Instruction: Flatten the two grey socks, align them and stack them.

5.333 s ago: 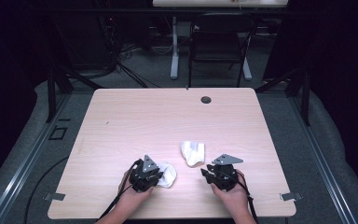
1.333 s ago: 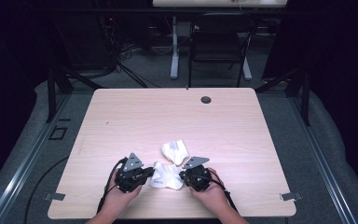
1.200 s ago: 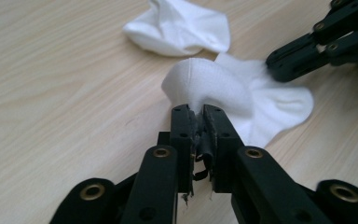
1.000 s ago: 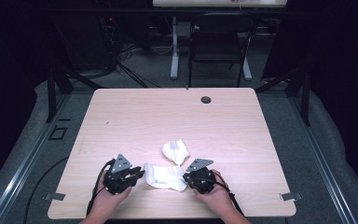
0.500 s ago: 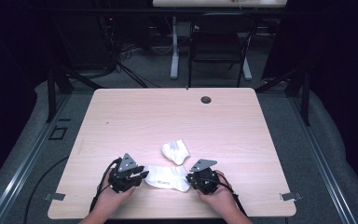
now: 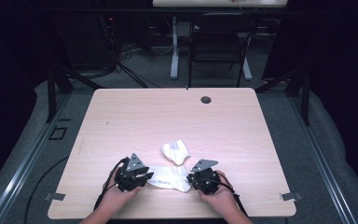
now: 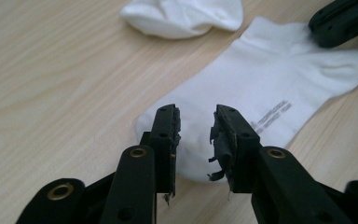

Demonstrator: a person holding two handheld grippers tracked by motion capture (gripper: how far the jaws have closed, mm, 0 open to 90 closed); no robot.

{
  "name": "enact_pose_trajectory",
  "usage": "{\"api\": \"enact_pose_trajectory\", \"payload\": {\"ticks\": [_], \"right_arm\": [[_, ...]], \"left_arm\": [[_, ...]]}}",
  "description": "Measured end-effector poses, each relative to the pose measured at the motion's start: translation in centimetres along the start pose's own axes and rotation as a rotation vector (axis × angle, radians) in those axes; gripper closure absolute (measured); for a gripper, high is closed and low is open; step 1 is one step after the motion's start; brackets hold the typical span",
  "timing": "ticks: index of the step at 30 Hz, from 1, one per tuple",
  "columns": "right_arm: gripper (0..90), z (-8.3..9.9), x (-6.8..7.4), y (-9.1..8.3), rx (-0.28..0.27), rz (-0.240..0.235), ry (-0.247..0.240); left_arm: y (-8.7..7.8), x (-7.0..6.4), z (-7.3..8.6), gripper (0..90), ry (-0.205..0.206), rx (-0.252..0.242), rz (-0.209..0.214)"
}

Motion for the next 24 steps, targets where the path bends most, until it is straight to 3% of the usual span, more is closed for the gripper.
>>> {"api": "enact_pose_trajectory", "payload": {"ticks": [5, 9, 16, 24], "right_arm": [[85.2, 0.4, -0.4, -0.3, 0.0, 0.001, 0.012], [85.2, 0.6, -0.5, -0.4, 0.006, 0.003, 0.005], [85.2, 0.7, -0.5, -0.5, -0.004, 0.006, 0.0], [85.5, 1.3, -0.5, -1.0, -0.004, 0.012, -0.01]], "left_arm": [[0.4, 0.1, 0.7, 60.5, -0.011, 0.011, 0.033], [0.9, -0.4, 1.0, 60.4, 0.024, 0.039, 0.026], [0.9, -0.5, 1.4, 60.3, 0.011, 0.036, 0.031], [0.6, -1.6, 2.1, 60.0, 0.013, 0.022, 0.042]]}}
Point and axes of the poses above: each handheld gripper's, and its own axes: y roughly forward along the jaws, z roughly out of its underside, x roughly to its left, the point moved 3 cm from there along y, roughly forward along the jaws, and after that the axes turned 13 degrees about z, right-handed, at the moved point
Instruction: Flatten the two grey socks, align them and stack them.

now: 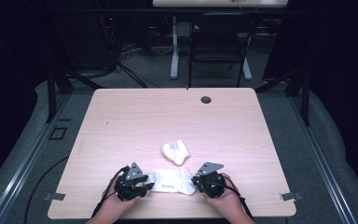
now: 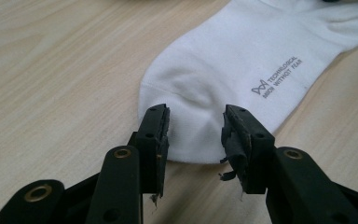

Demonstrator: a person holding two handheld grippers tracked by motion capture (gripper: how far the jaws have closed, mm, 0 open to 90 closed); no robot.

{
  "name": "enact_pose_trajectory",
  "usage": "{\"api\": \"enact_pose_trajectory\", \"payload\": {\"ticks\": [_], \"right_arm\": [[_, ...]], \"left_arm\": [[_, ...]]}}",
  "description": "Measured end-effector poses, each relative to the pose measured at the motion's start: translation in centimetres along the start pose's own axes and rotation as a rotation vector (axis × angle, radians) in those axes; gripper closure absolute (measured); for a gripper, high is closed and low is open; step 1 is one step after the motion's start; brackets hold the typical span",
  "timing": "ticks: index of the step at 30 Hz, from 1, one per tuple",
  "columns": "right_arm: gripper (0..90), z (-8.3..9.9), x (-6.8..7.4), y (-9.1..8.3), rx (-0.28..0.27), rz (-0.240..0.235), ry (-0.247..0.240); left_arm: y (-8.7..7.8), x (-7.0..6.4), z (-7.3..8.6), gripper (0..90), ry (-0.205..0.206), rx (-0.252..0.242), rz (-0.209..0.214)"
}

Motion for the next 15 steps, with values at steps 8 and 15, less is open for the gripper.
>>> {"api": "enact_pose_trajectory", "payload": {"ticks": [8, 15], "right_arm": [[85.1, 0.21, 0.2, -0.19, -0.001, 0.013, 0.003], [79.5, -0.07, 0.07, -0.53, -0.004, -0.005, 0.031]], "left_arm": [[-0.21, -0.37, 0.28, 59.7, -0.012, -0.004, 0.014], [-0.83, -0.67, 0.04, 57.7, -0.021, -0.032, 0.014]]}}
Point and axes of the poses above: each handheld gripper's, and its own axes: y roughly forward along the jaws, z roughly out of its underside, x roughly to its left, the point moved 3 cm from there along y, roughly forward along the jaws, and after that the axes turned 13 degrees about z, right-handed, at the moved point
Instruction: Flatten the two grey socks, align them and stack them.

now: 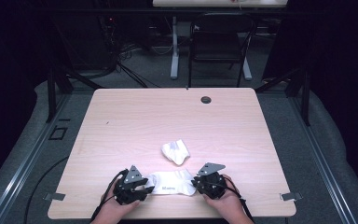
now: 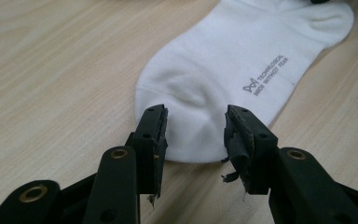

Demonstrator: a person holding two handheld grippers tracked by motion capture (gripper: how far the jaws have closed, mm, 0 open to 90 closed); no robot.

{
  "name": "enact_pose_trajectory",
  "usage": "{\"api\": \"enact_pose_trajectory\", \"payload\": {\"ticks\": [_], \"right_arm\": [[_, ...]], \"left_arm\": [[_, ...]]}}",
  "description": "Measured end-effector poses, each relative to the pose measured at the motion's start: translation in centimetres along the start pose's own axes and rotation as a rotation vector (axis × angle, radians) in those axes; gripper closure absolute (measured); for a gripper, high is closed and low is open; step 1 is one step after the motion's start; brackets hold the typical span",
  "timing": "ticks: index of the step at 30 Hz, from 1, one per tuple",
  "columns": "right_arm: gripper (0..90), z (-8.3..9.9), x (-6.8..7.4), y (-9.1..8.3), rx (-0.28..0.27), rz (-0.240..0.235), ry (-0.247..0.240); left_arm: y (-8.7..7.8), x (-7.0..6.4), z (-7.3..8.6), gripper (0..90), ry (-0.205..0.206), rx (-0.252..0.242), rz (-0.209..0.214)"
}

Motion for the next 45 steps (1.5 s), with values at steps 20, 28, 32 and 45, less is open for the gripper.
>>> {"api": "enact_pose_trajectory", "payload": {"ticks": [20, 28, 32, 45], "right_arm": [[71.9, -8.3, 0.1, 5.1, -0.05, 0.043, 0.026], [66.0, -9.4, 0.8, 7.7, 0.001, 0.077, 0.007], [66.5, -9.2, 0.8, 8.5, 0.035, 0.091, -0.003], [87.5, -9.5, 1.9, 8.0, 0.031, 0.068, 0.04]], "left_arm": [[-1.3, 3.0, -1.6, 56.6, -0.05, -0.088, -0.048], [-1.2, 3.2, -1.3, 56.7, -0.048, -0.086, -0.056], [-1.3, 3.3, -1.4, 56.7, -0.049, -0.085, -0.055], [-1.5, 3.5, -1.7, 56.7, -0.048, -0.092, -0.067]]}}
Point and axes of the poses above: each handheld gripper's, and its own axes: y roughly forward along the jaws, z roughly out of its underside, x roughly to its left, the point moved 3 cm from there along y, roughly forward along the jaws, and after that the axes turned 13 degrees about z, right-handed, at the moved point
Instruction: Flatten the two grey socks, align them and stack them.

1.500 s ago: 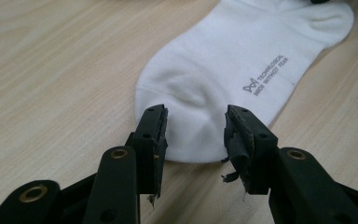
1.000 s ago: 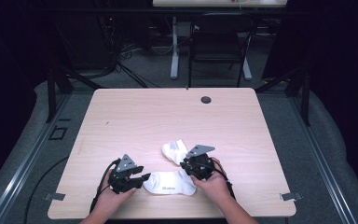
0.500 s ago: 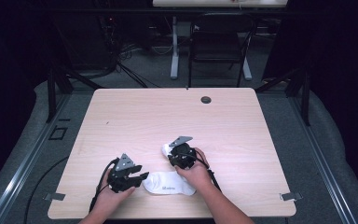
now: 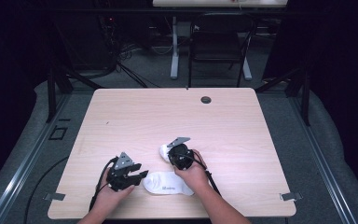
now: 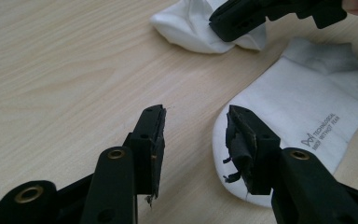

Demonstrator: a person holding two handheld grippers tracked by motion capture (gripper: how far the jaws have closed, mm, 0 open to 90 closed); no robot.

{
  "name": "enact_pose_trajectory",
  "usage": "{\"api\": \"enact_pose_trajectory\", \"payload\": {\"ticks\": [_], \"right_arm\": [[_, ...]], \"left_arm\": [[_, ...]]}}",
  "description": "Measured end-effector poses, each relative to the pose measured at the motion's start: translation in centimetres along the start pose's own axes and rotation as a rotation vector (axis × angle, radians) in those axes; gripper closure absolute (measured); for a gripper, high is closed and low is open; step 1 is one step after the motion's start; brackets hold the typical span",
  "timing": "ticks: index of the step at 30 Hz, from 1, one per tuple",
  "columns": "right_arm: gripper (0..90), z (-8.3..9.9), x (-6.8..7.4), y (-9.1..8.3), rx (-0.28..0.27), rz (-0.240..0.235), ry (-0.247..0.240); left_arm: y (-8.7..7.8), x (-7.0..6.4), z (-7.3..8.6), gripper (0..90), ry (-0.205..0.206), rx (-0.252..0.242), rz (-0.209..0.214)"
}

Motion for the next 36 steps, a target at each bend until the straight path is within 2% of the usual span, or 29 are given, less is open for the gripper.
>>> {"api": "enact_pose_trajectory", "payload": {"ticks": [1, 3, 6, 10, 13, 16, 19, 24, 30, 36], "right_arm": [[87.6, -0.1, 0.3, -0.1, -0.016, -0.016, 0.016], [87.7, -0.2, 0.6, -0.6, -0.006, -0.018, -0.009], [87.7, -0.5, 1.1, -1.0, -0.034, -0.044, 0.037], [87.7, -0.7, 1.4, -1.6, -0.053, -0.059, 0.065], [87.7, -0.7, 1.3, -1.8, -0.05, -0.067, 0.067], [87.7, -0.8, 1.2, -1.9, -0.061, -0.072, 0.095], [87.7, -0.8, 1.1, -2.3, -0.059, -0.074, 0.095], [87.8, -0.9, 0.6, -2.7, -0.081, -0.077, 0.114], [87.8, -0.9, -0.3, -3.5, -0.1, -0.072, 0.145], [87.8, -0.7, -1.8, -4.2, -0.117, -0.067, 0.189]], "left_arm": [[0.0, 0.0, -0.1, 56.7, 0.002, -0.003, -0.002], [-0.1, 0.1, -0.2, 56.7, 0.003, -0.004, -0.003], [0.0, 0.2, -0.3, 56.8, 0.005, -0.003, -0.011], [0.4, 0.1, -0.6, 58.0, 0.03, 0.019, -0.032], [0.7, 0.2, -1.6, 59.0, 0.034, 0.009, -0.04], [1.2, 0.4, -2.9, 60.7, 0.044, -0.003, -0.043], [2.0, 0.6, -4.0, 65.3, 0.042, -0.013, -0.042], [3.6, 1.0, -4.8, 74.5, 0.039, 0.024, -0.052], [5.1, 1.3, -4.2, 73.6, 0.056, 0.094, -0.063], [5.5, 1.9, -3.2, 66.1, 0.032, 0.125, -0.055]]}}
Point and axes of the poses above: each handheld gripper's, and its own axes: y roughly forward along the jaws, z roughly out of its underside, x roughly to its left, the point moved 3 cm from there along y, roughly forward along the jaws, and after that the axes turned 13 degrees about z, right-handed, at the moved point
